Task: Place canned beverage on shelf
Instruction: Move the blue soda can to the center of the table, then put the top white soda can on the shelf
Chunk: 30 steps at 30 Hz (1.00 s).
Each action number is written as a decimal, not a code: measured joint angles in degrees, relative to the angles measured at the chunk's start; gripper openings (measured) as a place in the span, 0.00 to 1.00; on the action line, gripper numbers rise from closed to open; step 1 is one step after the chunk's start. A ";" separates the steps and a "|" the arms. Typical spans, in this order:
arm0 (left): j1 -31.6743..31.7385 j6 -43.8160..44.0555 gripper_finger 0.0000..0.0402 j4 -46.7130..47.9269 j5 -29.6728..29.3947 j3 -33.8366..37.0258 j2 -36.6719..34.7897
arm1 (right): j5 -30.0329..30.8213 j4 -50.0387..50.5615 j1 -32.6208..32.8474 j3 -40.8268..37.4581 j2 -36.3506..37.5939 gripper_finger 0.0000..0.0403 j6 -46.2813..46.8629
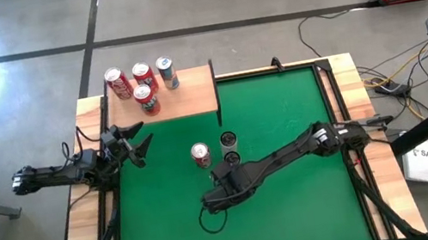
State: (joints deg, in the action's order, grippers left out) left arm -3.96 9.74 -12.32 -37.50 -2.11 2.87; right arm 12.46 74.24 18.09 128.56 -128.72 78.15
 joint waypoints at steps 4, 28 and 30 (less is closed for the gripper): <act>0.01 0.00 0.75 0.00 0.00 0.00 0.00 | -0.01 0.27 0.04 -0.16 -0.16 0.85 0.66; 0.02 0.00 0.75 0.09 0.02 0.00 0.20 | 22.22 15.91 -1.57 6.41 6.67 0.98 10.77; 0.02 0.00 0.75 0.04 0.02 0.00 0.22 | 22.13 15.81 -3.59 6.22 6.66 0.98 10.76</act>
State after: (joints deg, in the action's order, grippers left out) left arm -3.95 9.74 -12.27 -37.47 -2.11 3.09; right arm 34.59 90.05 14.50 134.78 -122.05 88.91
